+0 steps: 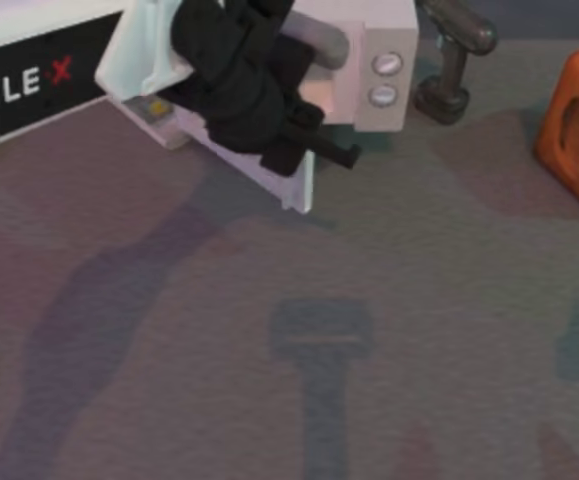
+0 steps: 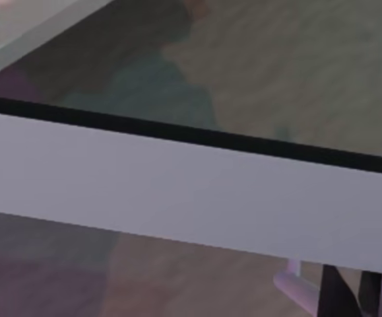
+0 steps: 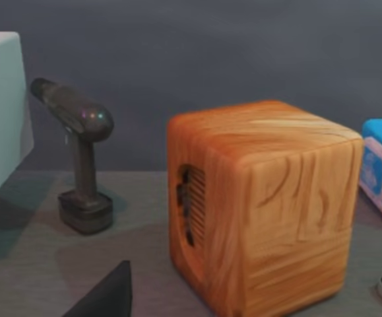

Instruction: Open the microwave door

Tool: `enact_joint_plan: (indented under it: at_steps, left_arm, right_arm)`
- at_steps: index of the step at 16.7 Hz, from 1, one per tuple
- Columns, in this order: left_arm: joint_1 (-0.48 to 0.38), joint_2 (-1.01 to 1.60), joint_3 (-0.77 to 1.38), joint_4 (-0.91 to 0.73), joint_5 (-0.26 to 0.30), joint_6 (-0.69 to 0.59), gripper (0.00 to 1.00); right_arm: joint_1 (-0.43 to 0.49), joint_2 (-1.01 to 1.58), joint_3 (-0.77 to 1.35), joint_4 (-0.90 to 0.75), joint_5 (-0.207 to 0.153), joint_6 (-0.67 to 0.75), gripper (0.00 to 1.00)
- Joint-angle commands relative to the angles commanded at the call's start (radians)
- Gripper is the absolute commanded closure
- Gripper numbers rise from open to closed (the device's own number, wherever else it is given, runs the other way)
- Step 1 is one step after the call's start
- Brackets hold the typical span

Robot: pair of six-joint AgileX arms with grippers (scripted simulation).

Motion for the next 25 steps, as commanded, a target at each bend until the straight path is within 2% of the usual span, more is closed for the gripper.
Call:
enact_joint_plan:
  at_steps: [3,25]
  left_arm:
    - [0.011,-0.018,-0.028,0.005,0.021,0.037,1.0]
    - [0.011,-0.018,-0.028,0.005,0.021,0.037,1.0]
  right_arm:
    - [0.0,0.0,0.0,0.0,0.0,0.0,0.0]
    - [0.0,0.0,0.0,0.0,0.0,0.0,0.0]
